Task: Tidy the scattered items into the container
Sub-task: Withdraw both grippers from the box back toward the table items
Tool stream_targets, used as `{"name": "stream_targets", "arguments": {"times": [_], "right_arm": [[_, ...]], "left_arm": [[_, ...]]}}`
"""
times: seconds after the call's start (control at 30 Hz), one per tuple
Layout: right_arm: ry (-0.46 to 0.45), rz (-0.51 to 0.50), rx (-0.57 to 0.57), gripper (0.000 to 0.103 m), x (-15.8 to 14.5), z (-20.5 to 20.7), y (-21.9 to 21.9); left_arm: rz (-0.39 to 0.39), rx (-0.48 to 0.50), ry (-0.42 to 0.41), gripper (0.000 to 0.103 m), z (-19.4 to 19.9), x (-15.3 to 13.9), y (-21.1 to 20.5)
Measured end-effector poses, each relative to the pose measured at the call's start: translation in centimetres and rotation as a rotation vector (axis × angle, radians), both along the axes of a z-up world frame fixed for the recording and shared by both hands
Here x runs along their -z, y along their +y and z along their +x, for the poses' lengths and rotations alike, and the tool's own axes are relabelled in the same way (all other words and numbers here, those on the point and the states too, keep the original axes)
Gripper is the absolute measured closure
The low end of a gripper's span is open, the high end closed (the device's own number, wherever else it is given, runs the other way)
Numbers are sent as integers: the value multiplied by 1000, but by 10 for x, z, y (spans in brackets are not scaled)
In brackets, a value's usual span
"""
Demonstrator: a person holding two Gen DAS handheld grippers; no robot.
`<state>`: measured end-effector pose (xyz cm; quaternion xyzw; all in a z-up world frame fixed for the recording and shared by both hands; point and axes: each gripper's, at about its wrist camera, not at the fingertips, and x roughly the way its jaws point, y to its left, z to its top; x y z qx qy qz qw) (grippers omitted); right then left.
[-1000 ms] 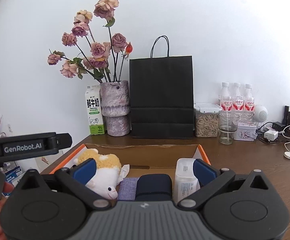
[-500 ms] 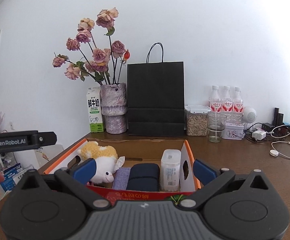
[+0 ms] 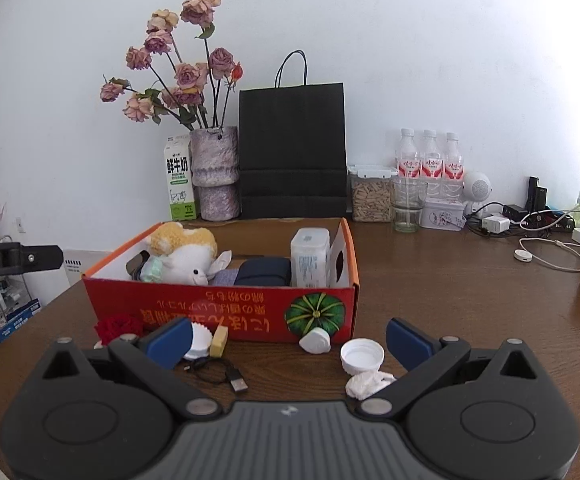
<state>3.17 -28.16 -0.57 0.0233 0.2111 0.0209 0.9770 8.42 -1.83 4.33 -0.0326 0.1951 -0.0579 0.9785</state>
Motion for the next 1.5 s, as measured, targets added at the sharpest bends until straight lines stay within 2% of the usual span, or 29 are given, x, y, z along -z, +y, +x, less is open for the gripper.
{"name": "stream_targets", "arguments": {"times": [0.3,0.5,0.73,0.93,1.03,1.1,1.13,1.17,1.27,1.5], "right_arm": [[99,-11,-3,0,31,-16,1],[154,-5,28,0,46,-15,-6],[185,-1,33,0,55,-14,-9],[198,19,28,0,58,-12,-10],[200,21,27,0,59,-11,-11],[203,23,27,0,59,-11,-11],[204,24,28,0,60,-10,-11],[205,24,29,0,60,-10,-12],[210,27,30,0,61,-8,-13],[210,24,30,0,62,-4,-15]], "left_arm": [[33,37,124,0,-21,40,3],[40,49,221,0,-19,65,-3],[66,68,260,0,-14,77,-16],[78,95,268,20,-11,78,-22],[88,112,279,38,-9,79,-26],[98,124,286,63,-8,80,-29],[106,126,281,70,-8,80,-30],[100,140,281,87,-8,80,-31],[52,152,289,90,-7,80,-26],[53,140,274,90,-7,79,-27]]}}
